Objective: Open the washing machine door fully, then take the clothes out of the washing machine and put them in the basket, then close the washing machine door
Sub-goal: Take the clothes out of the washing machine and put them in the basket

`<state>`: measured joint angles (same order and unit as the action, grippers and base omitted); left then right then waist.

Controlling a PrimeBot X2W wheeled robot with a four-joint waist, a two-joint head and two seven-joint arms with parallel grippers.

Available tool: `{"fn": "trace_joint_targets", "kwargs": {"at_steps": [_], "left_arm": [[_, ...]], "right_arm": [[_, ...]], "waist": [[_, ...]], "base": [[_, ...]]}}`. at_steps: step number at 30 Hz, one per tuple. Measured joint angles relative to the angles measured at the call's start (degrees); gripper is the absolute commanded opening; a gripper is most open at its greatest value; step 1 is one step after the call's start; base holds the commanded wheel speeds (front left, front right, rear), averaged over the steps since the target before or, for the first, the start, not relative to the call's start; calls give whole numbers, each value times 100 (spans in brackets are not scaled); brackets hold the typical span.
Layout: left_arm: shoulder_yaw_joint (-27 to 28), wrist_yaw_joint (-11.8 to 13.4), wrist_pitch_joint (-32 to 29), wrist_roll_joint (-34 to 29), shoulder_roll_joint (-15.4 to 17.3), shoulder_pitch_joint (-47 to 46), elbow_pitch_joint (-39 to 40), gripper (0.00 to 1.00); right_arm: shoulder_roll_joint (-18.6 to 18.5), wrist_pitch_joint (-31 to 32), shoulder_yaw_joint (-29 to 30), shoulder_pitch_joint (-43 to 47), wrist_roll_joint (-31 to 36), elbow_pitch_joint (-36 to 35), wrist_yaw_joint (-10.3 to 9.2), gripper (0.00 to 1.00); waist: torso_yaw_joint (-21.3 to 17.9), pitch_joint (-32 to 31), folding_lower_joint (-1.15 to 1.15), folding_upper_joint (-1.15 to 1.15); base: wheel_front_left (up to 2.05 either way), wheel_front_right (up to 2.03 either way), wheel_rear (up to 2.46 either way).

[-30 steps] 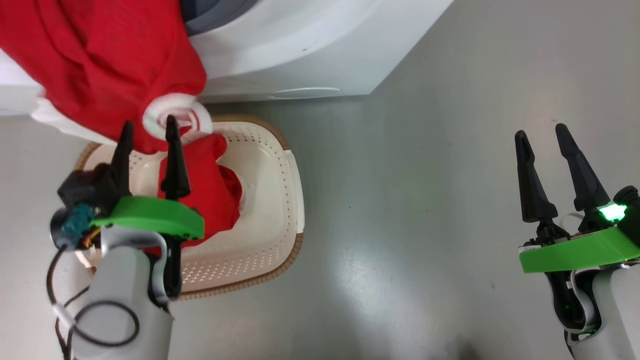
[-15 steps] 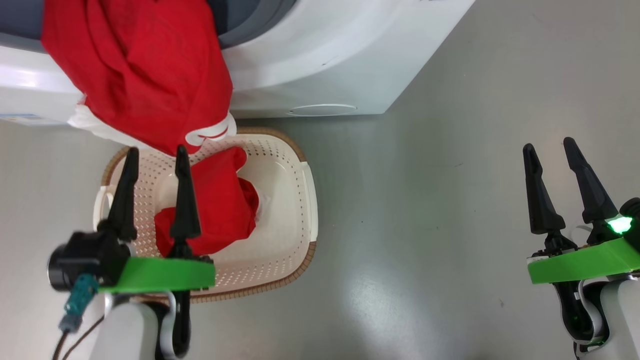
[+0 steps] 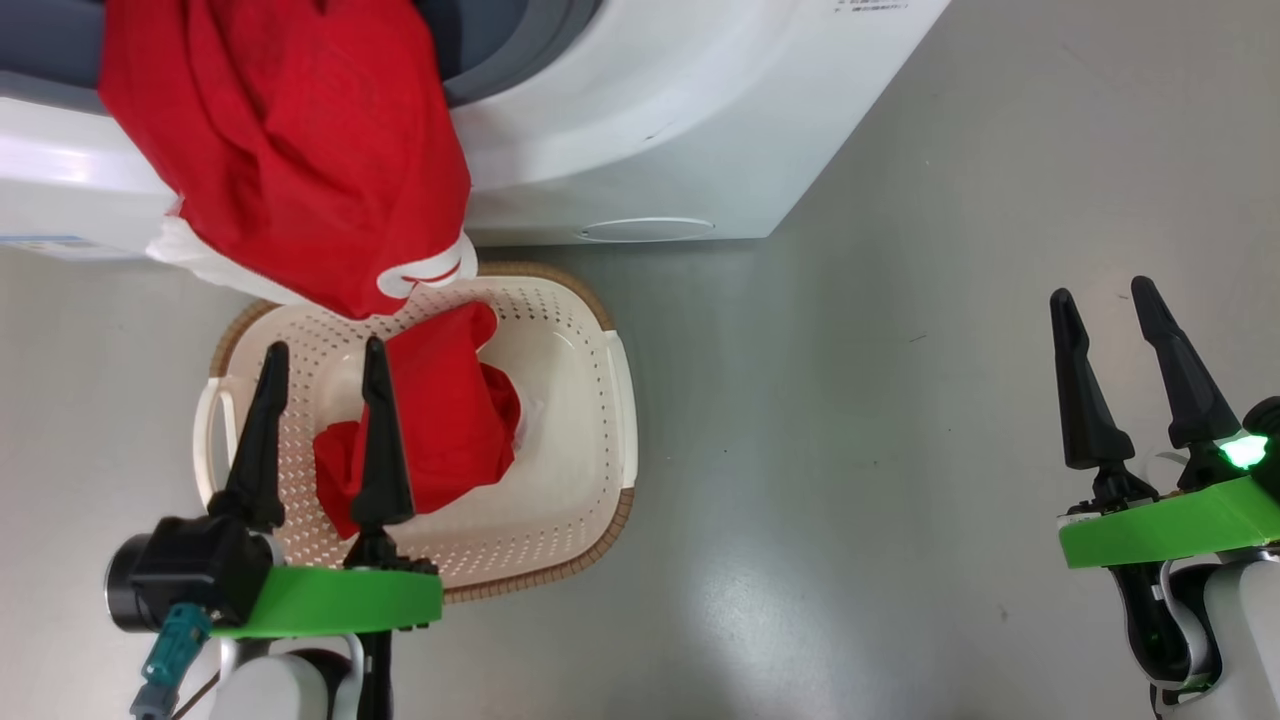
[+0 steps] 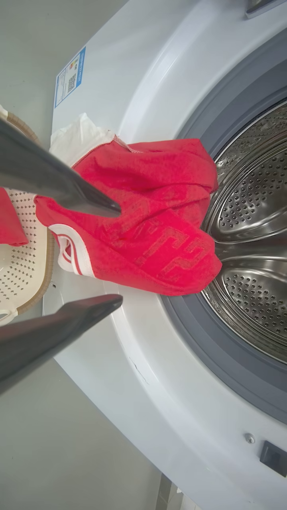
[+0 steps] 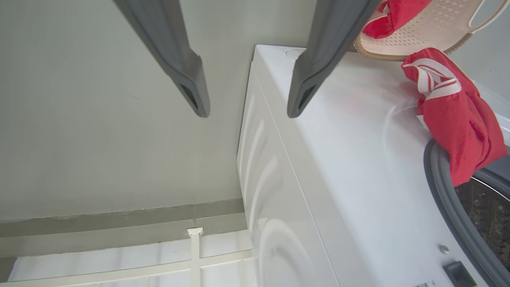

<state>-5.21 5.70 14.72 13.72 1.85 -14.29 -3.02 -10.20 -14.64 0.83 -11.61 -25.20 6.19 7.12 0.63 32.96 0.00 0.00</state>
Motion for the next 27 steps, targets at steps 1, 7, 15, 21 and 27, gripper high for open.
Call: {"fn": "trace_joint_targets", "kwargs": {"at_steps": [1,7,15,21,27], "left_arm": [[-8,-1,0,1,0,-12,-3,100],[-8,-155,1,-41,0,-481,-254,100],[13,-328,-31,-328,73,-1712,-1202,100],[-59,-467,-460,-361,138,-3051,-2119,100],[-145,-512,-948,-356,107,-4062,-3242,100]], "right_arm": [[0,0,3,4,0,0,0,100],[4,0,4,84,0,8,0,100],[4,0,-45,87,0,29,0,100],[8,1,-107,83,0,22,0,100],[7,0,-104,73,-1,19,0,100]], "waist": [[7,-1,0,0],[41,-42,0,0],[45,-48,0,0],[-1,52,0,0],[-35,191,0,0]], "base": [[0,0,0],[0,0,0],[0,0,0],[0,0,0],[0,0,0]]}}
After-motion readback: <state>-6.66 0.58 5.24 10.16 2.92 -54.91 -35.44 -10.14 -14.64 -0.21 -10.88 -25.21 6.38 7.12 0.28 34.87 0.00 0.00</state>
